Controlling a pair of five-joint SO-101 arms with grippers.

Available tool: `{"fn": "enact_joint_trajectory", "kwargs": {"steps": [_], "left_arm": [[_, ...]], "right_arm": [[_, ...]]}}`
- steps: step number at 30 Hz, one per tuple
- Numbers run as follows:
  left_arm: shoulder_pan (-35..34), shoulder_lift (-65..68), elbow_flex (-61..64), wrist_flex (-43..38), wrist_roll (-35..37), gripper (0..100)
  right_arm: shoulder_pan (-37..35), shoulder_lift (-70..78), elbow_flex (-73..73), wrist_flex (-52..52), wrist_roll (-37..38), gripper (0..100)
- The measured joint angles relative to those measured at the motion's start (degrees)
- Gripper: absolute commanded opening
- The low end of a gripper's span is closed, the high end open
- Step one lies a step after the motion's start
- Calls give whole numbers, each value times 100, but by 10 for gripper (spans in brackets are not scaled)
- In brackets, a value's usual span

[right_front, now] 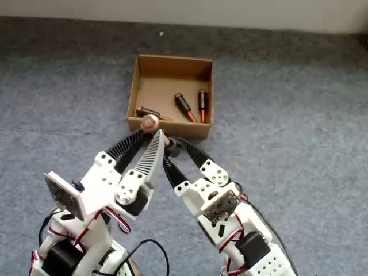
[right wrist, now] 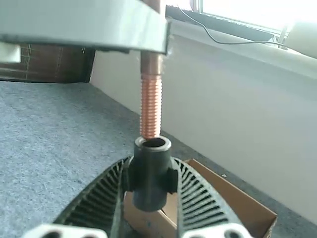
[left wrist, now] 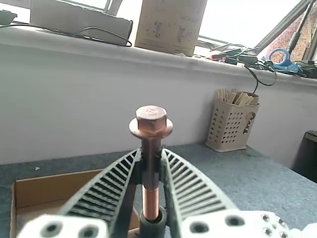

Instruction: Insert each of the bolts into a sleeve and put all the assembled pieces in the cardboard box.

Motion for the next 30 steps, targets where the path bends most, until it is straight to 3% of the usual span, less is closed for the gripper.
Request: {"fn": "enact_joint_trajectory", "kwargs": {"steps": [6,30], "left_arm": [[352,0,0,0,-316,6],[167,0,413,9,-387,6]], "right_arm": [[0,0,0,105,18,6],[0,0,0,105,18,6]]}}
